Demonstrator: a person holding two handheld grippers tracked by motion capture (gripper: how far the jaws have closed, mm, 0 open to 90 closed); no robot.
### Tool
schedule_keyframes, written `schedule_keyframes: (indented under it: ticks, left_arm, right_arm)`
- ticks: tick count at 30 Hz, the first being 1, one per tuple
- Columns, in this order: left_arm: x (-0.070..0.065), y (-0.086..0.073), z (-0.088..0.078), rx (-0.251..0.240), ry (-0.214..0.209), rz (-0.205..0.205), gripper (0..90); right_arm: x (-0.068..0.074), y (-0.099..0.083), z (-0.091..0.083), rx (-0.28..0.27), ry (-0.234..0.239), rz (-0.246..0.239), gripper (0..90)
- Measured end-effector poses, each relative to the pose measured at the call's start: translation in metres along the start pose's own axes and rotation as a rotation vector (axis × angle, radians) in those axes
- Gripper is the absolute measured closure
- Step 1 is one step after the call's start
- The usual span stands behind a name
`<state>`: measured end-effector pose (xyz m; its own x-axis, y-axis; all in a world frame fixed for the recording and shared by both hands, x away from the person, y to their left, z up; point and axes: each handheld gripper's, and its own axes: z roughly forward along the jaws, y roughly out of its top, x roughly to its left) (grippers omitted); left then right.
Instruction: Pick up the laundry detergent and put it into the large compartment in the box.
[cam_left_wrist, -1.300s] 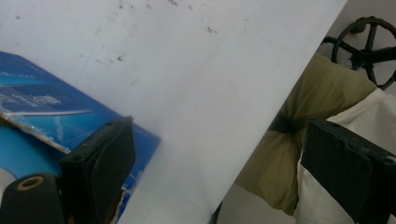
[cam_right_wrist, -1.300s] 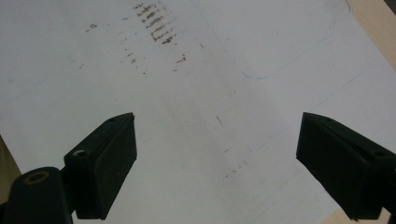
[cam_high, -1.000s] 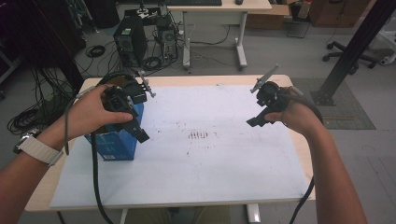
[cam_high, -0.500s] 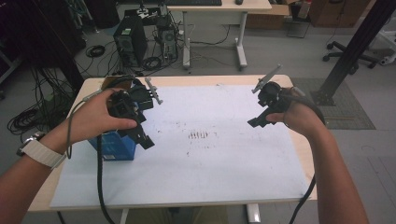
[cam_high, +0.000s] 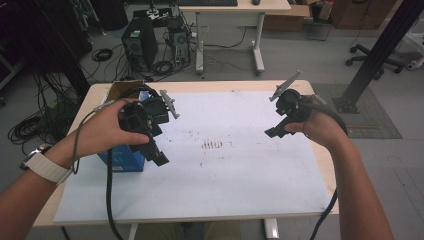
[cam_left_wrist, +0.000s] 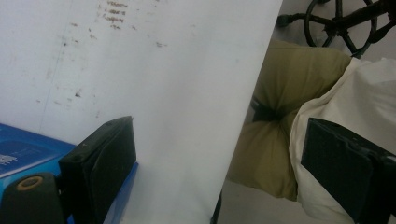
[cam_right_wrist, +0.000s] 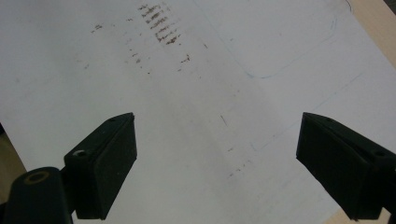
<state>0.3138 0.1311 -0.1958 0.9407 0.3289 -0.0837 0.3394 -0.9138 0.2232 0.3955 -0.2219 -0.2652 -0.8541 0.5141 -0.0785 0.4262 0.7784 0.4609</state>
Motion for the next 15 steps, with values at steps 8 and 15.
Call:
schedule_keyframes:
  ticks: [8,15]
  left_arm:
    - [0.0009,-0.0003,0.0003,-0.011,0.003,-0.002,10.4]
    - [0.0025,-0.0001,0.0007,-0.018,0.007,-0.008,10.4]
  right_arm:
    - [0.0,-0.0006,-0.0001,0.002,-0.003,-0.001,12.3]
    - [-0.0006,-0.0003,0.0009,-0.002,0.0,-0.002,12.3]
